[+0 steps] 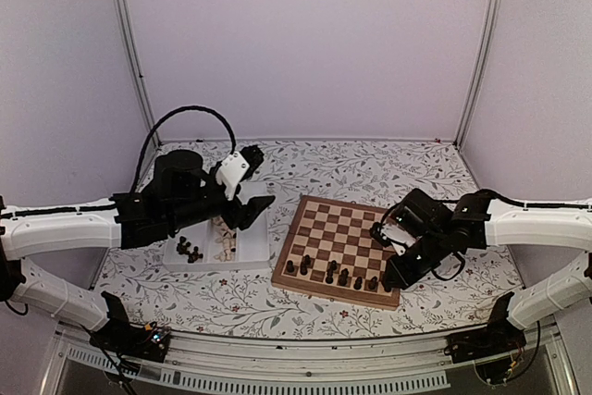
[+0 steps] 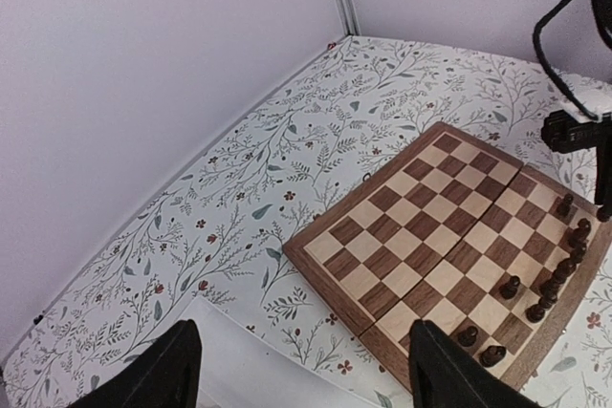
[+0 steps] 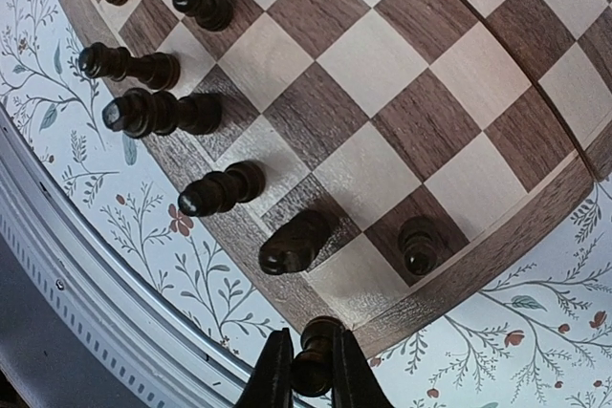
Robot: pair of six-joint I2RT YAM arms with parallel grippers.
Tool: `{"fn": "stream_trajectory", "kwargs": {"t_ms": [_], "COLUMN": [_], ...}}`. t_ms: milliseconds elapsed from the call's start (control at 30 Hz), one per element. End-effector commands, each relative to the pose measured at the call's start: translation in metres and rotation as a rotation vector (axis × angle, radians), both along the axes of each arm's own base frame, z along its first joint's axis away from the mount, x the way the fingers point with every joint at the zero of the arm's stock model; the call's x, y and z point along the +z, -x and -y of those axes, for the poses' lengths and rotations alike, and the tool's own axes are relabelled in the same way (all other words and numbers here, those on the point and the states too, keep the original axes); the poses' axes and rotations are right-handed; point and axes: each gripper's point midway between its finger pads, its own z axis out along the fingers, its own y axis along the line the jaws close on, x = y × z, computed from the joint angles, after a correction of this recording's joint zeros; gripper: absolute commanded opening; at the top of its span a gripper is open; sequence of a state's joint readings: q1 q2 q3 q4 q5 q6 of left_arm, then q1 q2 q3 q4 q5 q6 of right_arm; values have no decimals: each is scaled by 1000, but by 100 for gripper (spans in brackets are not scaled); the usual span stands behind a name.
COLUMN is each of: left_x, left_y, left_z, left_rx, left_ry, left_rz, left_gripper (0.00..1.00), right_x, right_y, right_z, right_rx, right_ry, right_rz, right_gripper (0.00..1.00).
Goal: Set up the chess pieces on the board
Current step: Place the chess piece on the chessboard.
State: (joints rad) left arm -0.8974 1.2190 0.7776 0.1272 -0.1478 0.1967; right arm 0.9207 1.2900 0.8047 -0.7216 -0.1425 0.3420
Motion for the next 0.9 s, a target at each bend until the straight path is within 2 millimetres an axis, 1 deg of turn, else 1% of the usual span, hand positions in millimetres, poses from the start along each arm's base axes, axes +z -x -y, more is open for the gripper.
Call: {"fn": "stream_trajectory", "kwargs": {"t_ms": [0,367,533,867], "left_x": [14,14,16,19], "left_y": [-4,-2,-1,1], "left_z": [-5,-3,-2,-2], "left_rx": [18,7,2,-7], "left_ry": [27,36,39,48], "left_rz": [12,2,3,2], "left_gripper": [76,76,76,76], "right_x": [-8,-21,-21,-24], "right_y": [-5,-9,-10,-11], "right_z": [0,3,5,6], "right_rx": [5,-14,-24,-26], "right_ry": [12,48,55,64], "right_rz": [18,23,29,26], "right_gripper": [5,8,13,14]}}
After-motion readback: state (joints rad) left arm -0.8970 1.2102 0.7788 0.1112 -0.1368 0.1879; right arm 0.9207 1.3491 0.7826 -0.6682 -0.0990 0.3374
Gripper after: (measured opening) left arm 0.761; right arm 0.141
